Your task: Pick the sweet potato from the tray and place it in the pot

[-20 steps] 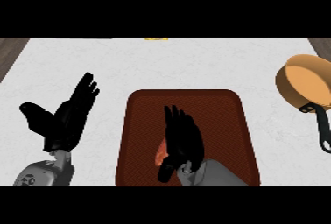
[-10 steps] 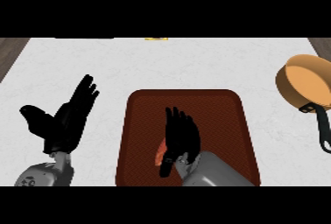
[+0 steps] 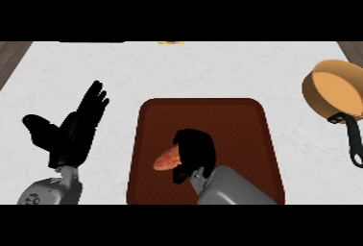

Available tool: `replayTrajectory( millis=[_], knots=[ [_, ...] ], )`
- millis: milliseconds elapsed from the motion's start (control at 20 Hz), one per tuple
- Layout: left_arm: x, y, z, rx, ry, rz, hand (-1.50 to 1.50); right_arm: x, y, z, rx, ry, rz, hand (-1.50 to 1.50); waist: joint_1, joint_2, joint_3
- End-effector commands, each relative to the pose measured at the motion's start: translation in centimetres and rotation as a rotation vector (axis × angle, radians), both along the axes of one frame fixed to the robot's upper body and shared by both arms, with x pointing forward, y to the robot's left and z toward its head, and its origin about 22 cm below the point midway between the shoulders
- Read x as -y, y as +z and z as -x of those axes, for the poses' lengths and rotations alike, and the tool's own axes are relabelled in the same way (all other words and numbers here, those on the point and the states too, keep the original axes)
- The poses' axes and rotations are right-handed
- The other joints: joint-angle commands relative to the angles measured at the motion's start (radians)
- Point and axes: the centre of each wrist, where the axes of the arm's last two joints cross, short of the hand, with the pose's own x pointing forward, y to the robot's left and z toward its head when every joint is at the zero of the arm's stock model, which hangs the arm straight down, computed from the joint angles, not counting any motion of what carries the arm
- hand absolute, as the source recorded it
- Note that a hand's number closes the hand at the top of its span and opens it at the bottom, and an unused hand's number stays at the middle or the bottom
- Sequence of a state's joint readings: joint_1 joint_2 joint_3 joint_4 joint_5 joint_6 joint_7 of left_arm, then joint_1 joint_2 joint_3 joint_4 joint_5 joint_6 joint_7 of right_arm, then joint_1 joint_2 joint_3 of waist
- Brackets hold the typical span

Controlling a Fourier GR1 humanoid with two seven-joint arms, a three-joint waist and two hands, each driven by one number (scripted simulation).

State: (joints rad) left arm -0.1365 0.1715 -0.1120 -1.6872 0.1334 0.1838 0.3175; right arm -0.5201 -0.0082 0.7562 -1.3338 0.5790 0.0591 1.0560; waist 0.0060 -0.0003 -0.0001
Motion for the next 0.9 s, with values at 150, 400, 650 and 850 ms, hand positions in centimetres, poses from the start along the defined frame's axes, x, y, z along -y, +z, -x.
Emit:
replayTrajectory(
  millis=[150,400,650,850],
  knots=[
    [-0.9,0.0,0.8,-0.007,0.005,0.002,0.0,-1.4,0.3,0.9,0.041,-0.024,0.017,1.5,0.002,0.0,0.0],
    [-0.3,0.4,0.2,-0.002,0.025,0.003,0.0,3.3,-0.2,-0.5,0.083,-0.16,0.021,1.5,-0.017,-0.003,0.0],
    [-2.3,-0.5,1.3,-0.032,0.123,-0.003,0.0,21.5,1.6,-5.9,0.121,-0.687,0.143,1.5,-0.138,-0.017,0.001],
    [-2.2,-0.4,1.7,-0.008,0.101,0.007,0.0,30.9,5.6,-4.8,0.205,-0.814,0.262,1.5,-0.109,-0.019,-0.001]
  ],
)
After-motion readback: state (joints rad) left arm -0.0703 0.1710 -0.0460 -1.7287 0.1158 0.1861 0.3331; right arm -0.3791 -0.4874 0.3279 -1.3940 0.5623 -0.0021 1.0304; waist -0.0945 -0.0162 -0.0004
